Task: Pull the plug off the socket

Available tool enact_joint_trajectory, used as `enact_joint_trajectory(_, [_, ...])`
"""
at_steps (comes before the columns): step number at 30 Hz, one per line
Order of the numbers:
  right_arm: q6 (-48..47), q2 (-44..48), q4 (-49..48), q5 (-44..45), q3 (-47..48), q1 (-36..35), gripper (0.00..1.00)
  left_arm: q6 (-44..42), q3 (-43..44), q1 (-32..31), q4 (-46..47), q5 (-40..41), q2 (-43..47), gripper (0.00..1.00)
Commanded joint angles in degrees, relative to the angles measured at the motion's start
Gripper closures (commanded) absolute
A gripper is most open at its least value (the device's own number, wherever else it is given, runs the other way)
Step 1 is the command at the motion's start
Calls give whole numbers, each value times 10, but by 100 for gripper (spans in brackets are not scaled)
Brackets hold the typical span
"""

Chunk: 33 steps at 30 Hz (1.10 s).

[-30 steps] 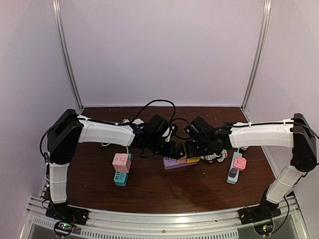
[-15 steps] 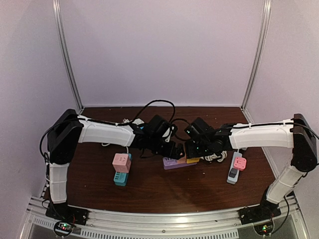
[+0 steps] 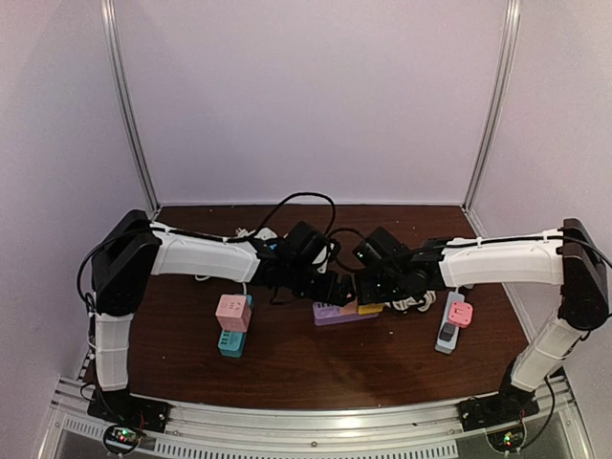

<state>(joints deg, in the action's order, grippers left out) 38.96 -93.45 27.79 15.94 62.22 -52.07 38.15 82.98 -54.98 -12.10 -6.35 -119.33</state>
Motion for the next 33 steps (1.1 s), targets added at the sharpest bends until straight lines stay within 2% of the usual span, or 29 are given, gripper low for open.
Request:
enact_joint_trajectory(1, [-23,42,-35,-42,-19,19,85,-8,-41,-1,-117,55,-54,2])
enact_joint_trajectory(4, [-28,44,-23,-35,-4,14,87,-8,-42,-1,-117,55,-53,2])
enact_joint_trajectory(10, [-40,9,42,65,61,-36,88,-12,-44,-1,-118,55,-56,2])
enact_joint_trajectory(14, [-33,18,51,95,55,-43,87,-7,-51,-1,-118,55,-57,2])
enact_joint_trajectory(22, [-27,53,-1,7,3,2,86,-6,-51,-10,-120,55,-57,2])
enact_joint_trajectory(33, [-15,40,1,26,3,1,89,-1,-73,-24,-126,74,-44,2])
